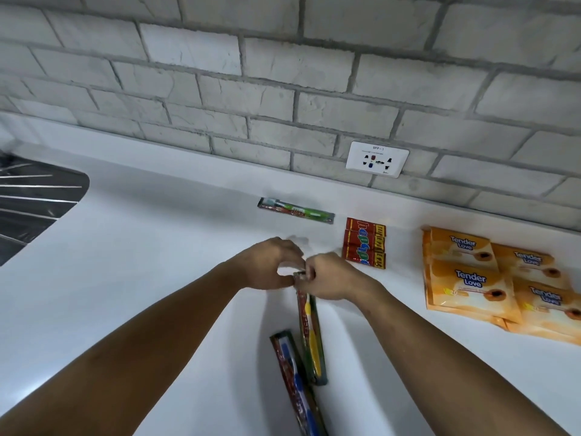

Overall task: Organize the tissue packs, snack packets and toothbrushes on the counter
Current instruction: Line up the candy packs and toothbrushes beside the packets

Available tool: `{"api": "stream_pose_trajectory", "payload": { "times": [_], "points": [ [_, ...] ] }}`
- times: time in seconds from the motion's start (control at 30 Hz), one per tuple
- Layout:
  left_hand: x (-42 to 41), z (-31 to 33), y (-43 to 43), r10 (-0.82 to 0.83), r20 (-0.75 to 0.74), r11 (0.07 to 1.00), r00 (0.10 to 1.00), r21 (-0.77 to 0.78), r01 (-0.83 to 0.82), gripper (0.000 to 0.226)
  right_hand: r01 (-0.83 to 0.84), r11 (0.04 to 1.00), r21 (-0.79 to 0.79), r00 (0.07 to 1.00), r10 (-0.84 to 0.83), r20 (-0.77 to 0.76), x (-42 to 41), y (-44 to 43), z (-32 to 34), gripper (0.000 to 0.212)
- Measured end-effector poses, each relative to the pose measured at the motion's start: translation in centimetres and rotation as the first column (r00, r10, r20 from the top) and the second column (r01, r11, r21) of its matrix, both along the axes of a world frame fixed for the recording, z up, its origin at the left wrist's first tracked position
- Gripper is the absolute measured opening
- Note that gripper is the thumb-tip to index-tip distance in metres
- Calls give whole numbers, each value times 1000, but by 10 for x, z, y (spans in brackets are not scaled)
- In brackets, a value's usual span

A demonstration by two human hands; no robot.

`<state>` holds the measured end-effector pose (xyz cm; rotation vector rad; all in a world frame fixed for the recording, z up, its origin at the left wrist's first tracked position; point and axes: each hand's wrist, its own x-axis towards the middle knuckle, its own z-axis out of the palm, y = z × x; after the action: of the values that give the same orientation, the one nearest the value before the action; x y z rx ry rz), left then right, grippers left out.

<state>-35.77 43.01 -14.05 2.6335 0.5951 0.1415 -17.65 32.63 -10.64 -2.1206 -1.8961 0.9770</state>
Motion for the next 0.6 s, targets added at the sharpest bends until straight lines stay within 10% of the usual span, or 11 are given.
{"api": "stream_pose_trajectory", "payload": {
  "times": [0.2, 0.6],
  "points": [
    [-13, -8, -22, -8, -48, 999, 999, 40, 10, 48, -120, 985, -125, 982, 137, 131, -12, -31, -9, 28],
    [-42, -21, -6, 201, -53, 956, 978, 228, -184, 57, -52, 960, 274, 959, -28, 281, -30, 27, -37, 24]
  ]
}}
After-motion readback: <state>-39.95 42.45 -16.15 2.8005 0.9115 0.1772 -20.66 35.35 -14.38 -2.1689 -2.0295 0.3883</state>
